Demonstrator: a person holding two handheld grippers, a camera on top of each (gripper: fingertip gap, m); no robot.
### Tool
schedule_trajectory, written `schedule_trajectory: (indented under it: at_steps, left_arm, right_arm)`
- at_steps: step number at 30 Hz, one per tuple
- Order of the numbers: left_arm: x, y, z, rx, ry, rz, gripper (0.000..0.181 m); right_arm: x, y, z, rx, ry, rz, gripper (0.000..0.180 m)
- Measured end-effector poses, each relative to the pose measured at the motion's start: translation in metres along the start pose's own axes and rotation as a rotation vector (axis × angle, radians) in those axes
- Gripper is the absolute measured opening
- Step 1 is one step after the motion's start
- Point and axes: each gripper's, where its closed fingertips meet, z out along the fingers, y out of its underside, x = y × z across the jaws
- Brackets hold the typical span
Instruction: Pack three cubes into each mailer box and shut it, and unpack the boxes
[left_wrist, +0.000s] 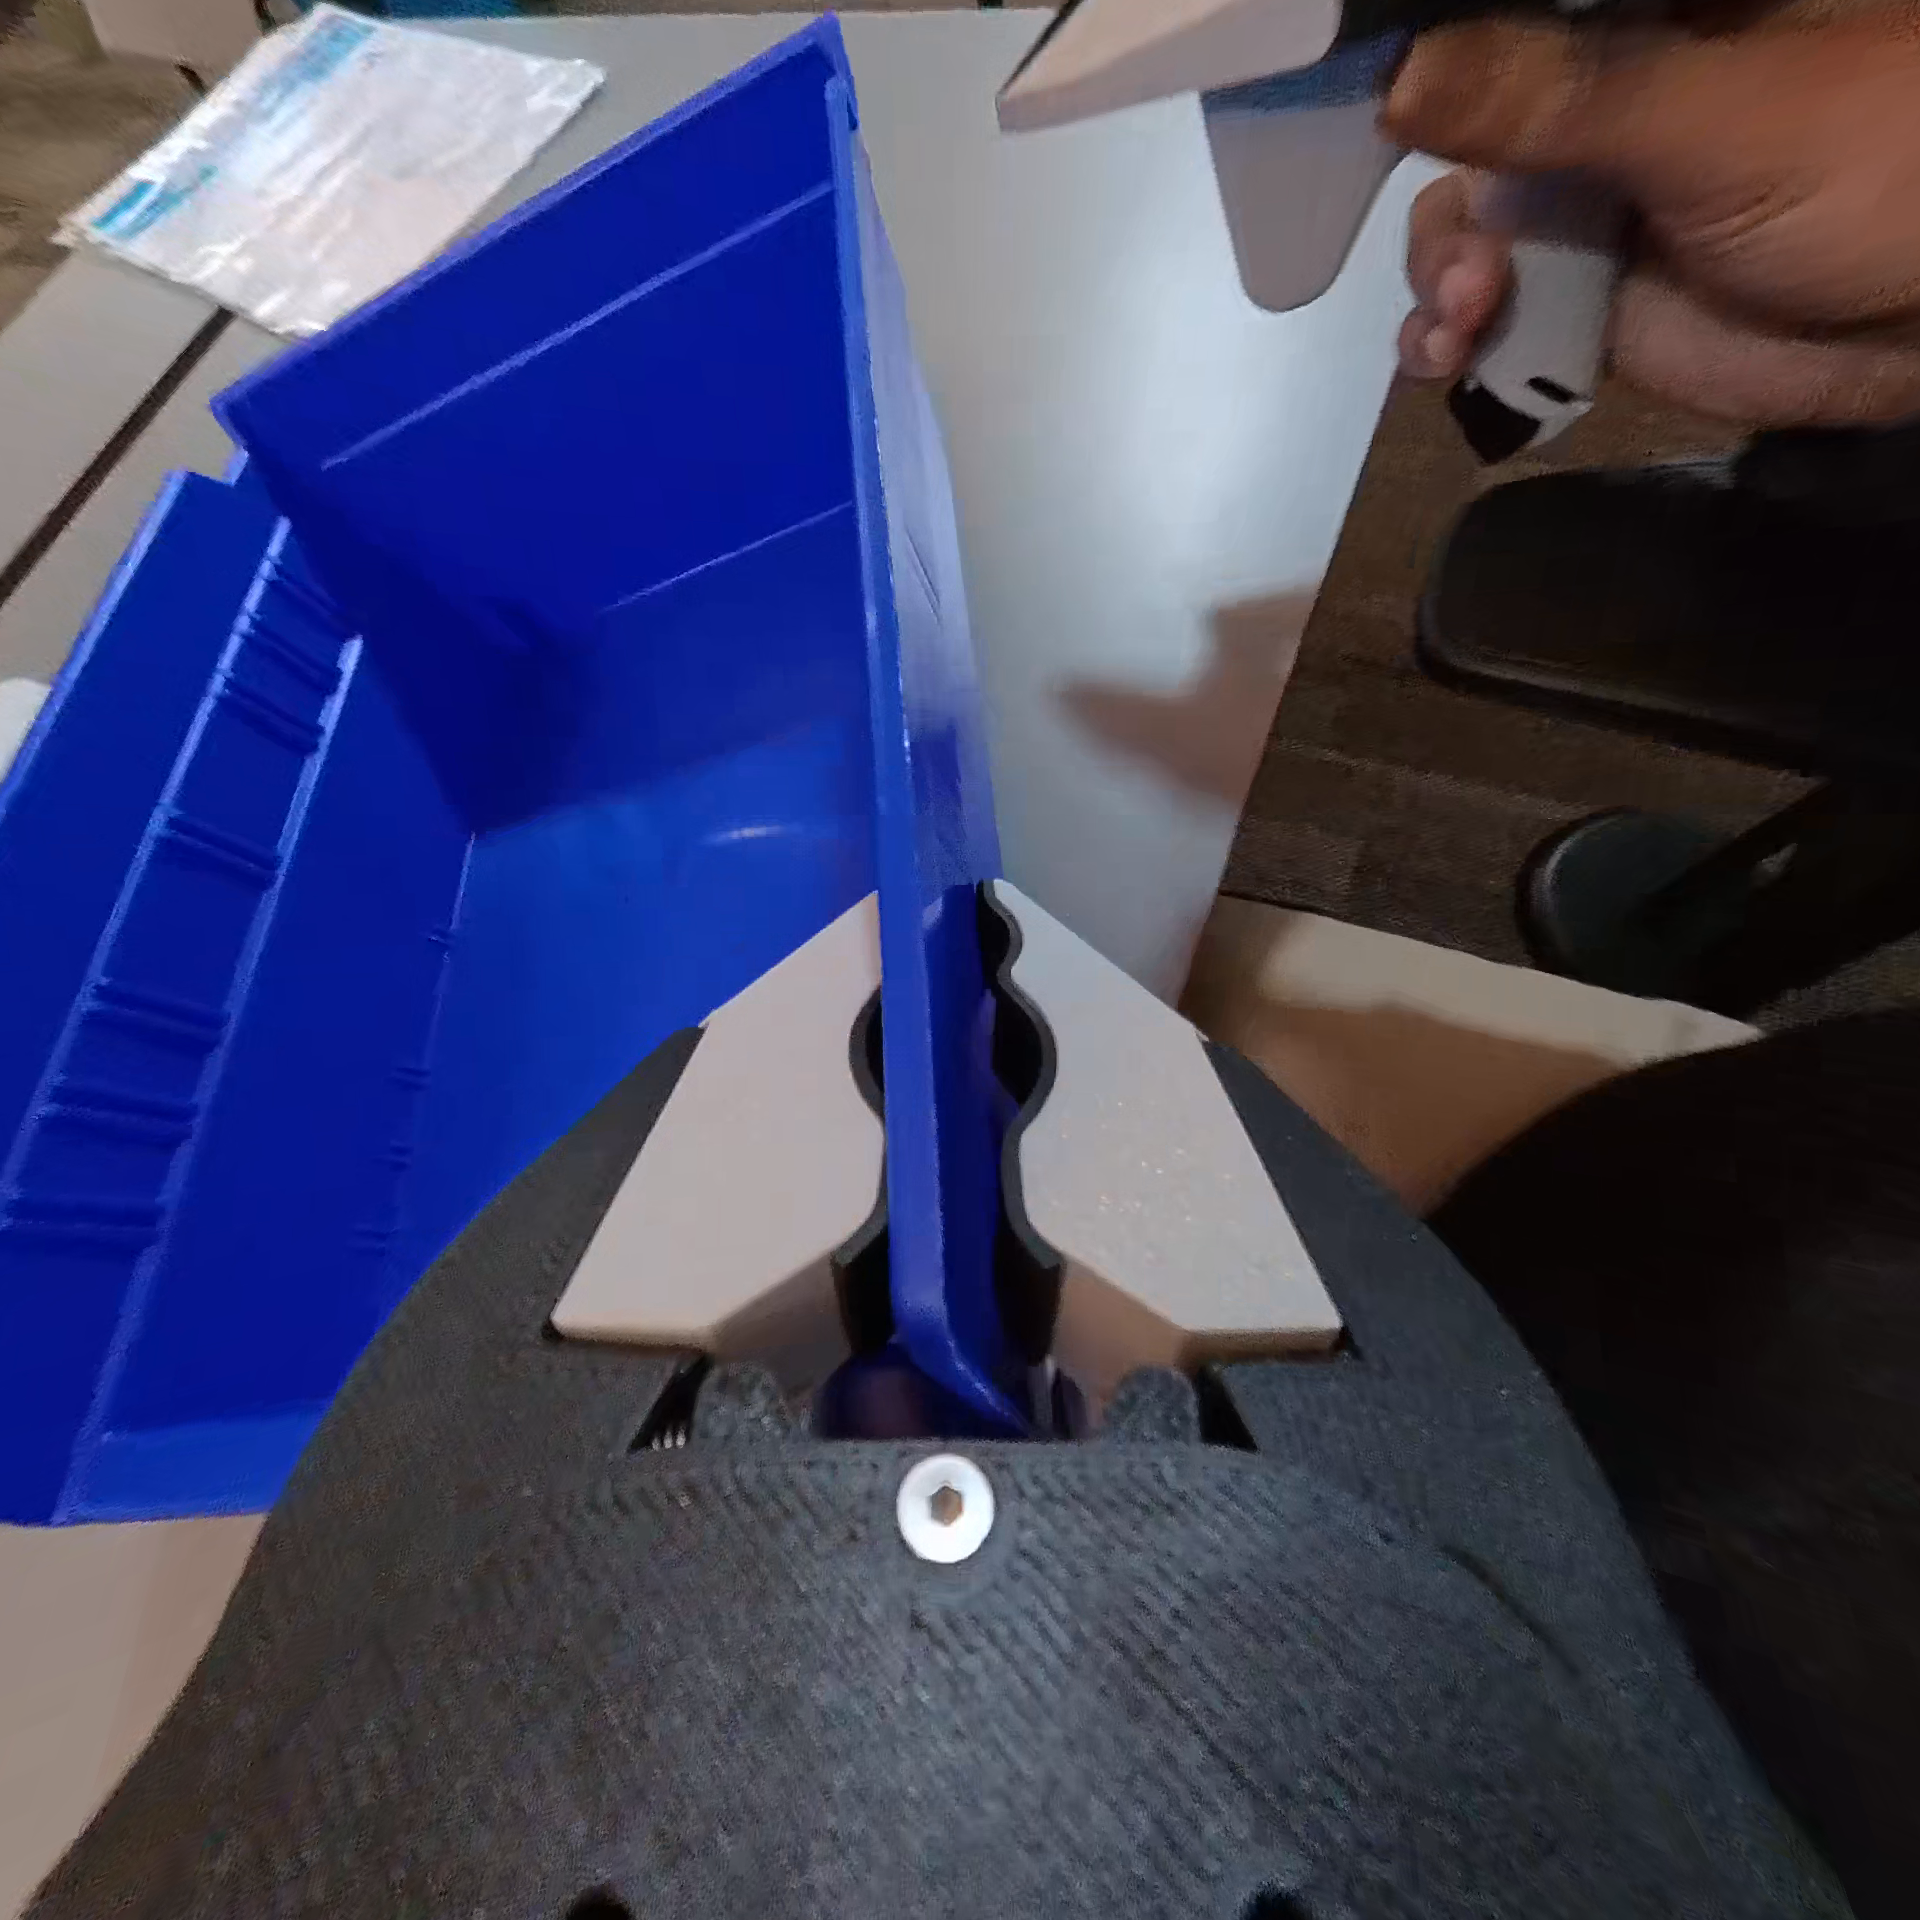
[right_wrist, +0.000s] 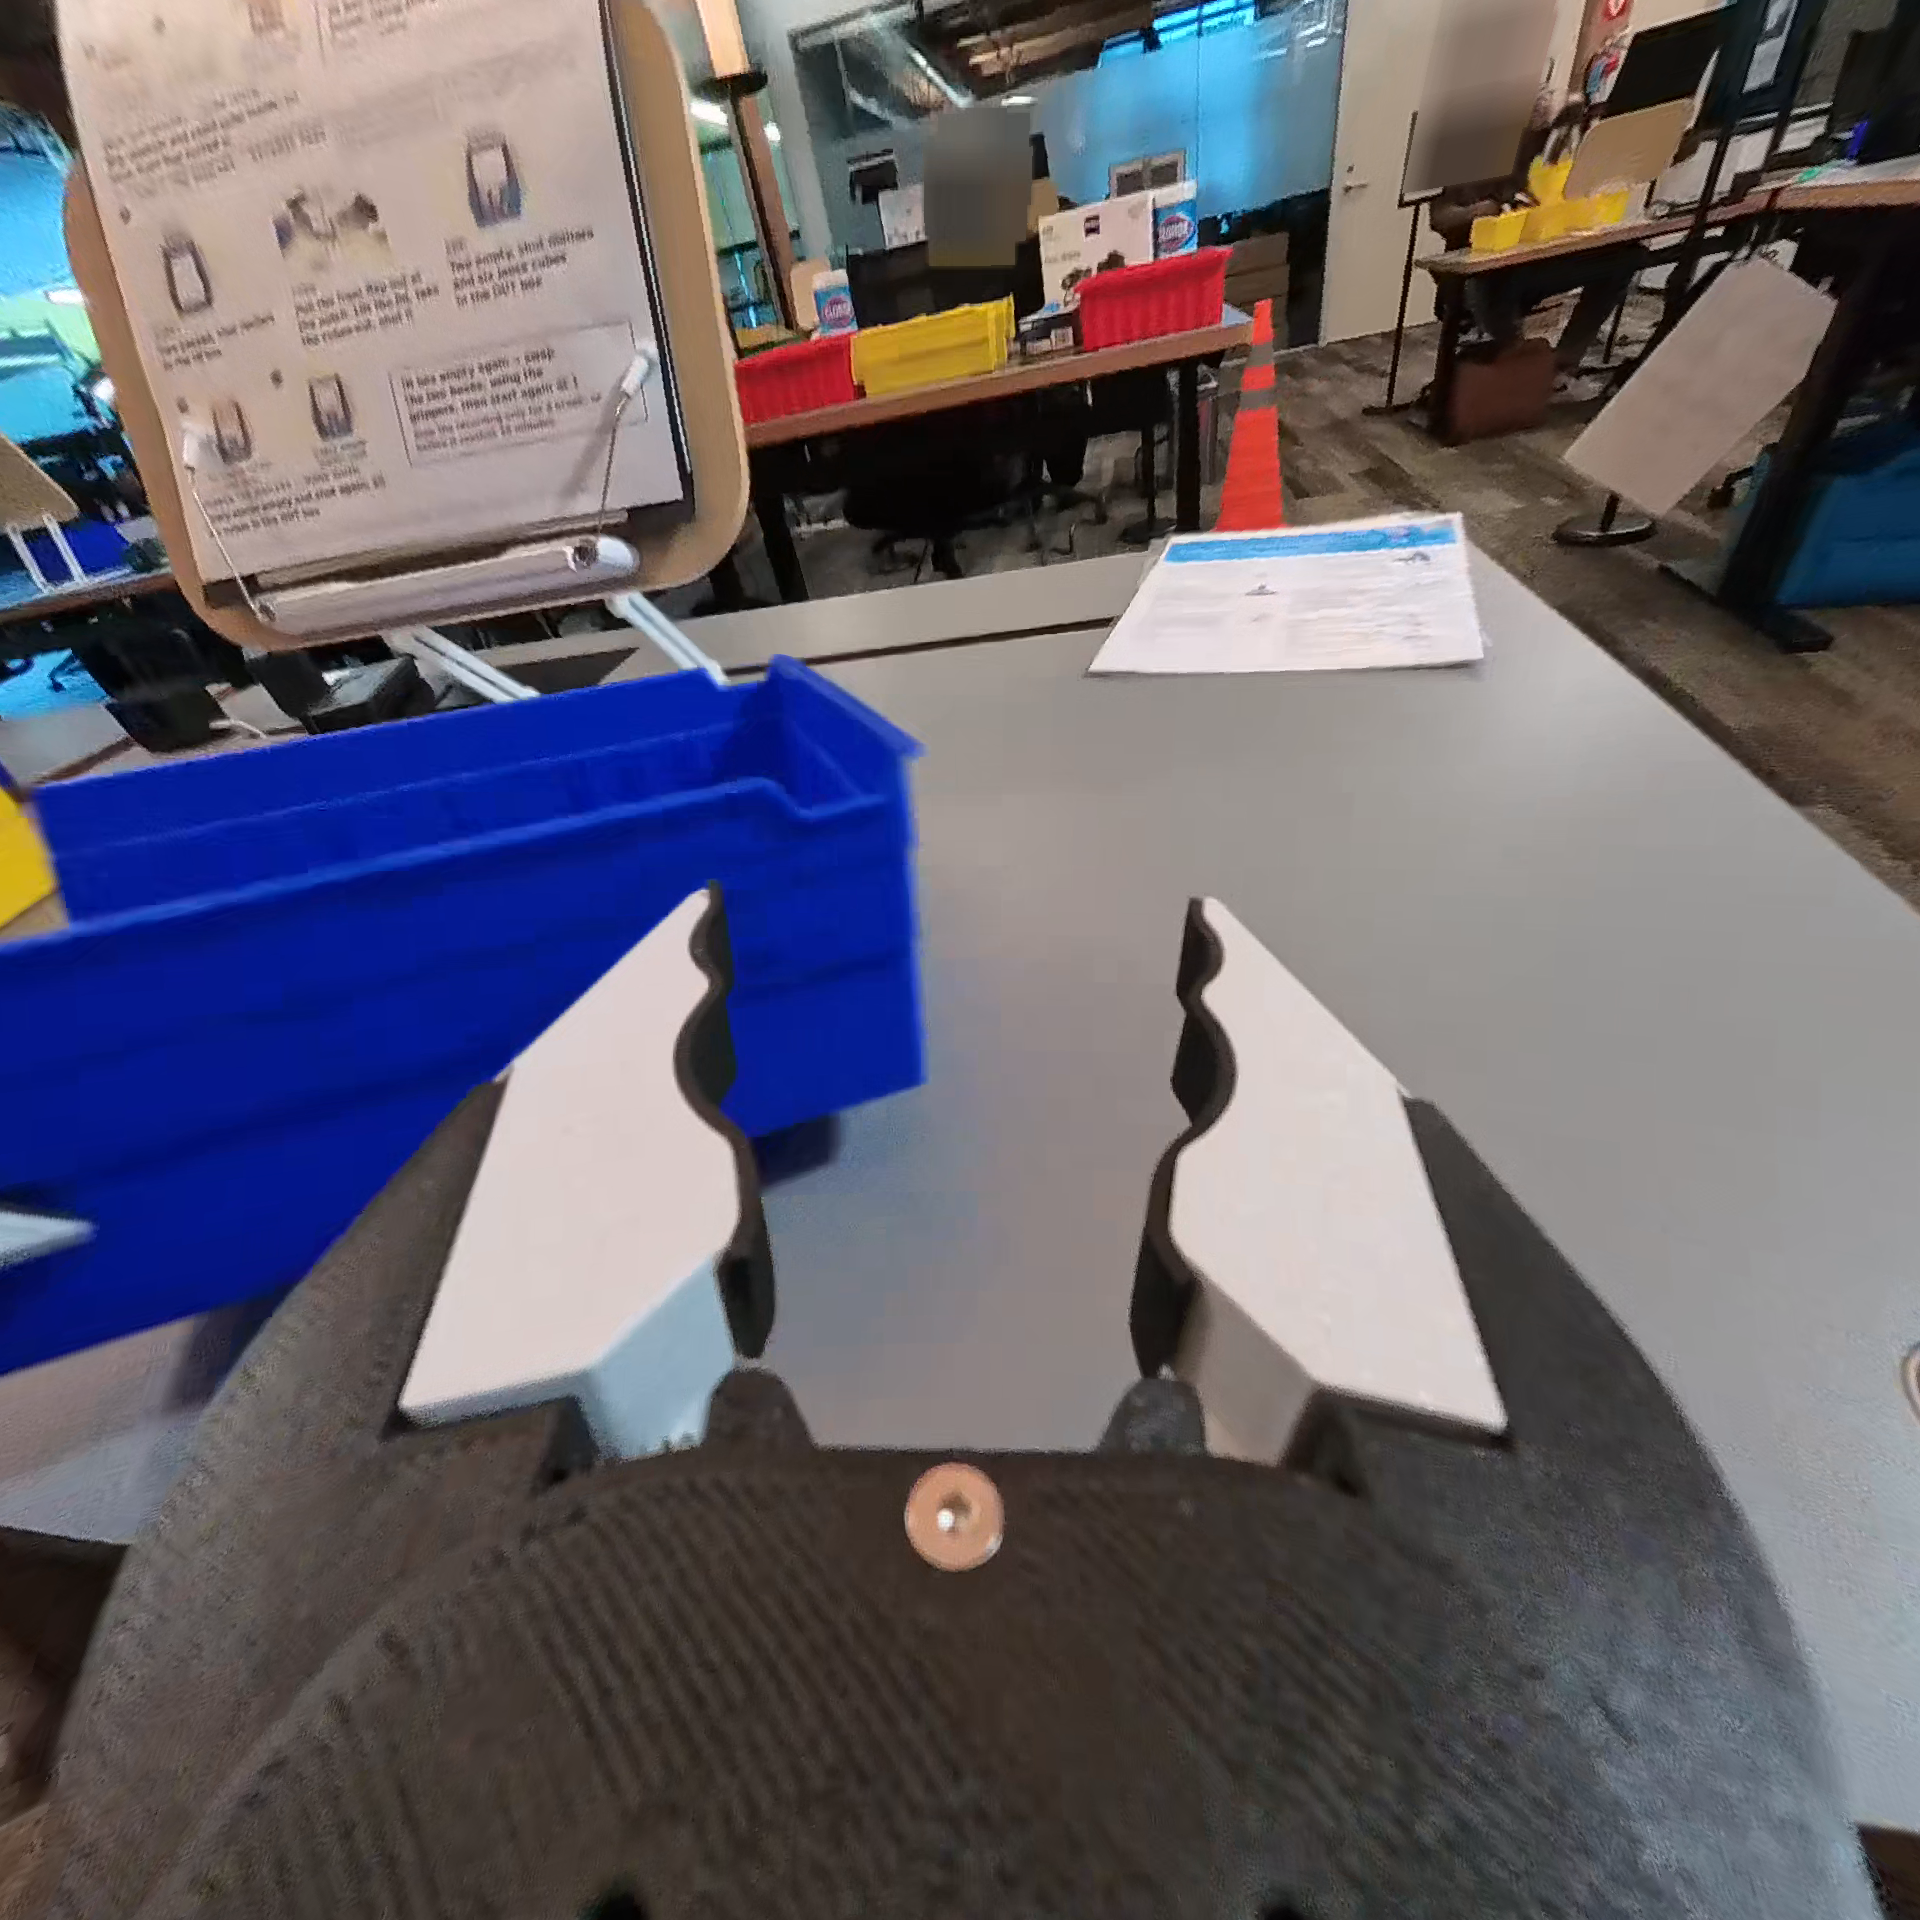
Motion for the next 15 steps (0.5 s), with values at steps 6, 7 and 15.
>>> schedule_trajectory:
  at_steps: [6, 7, 15]
  left_arm:
    - [-0.001, -0.021, 0.077, 0.029, -0.013, -0.048, 0.004]
    - [-0.001, -0.025, 0.086, 0.036, -0.023, -0.04, 0.004]
    - [0.02, -0.05, 0.102, 0.137, 0.057, -0.022, 0.041]
  right_arm:
    - [-0.004, 0.006, 0.002, -0.034, 0.008, -0.07, 0.088]
    - [-0.005, 0.006, 0.002, -0.033, 0.007, -0.075, 0.088]
    - [0.011, -0.001, -0.002, 0.006, 0.067, -0.062, 0.084]
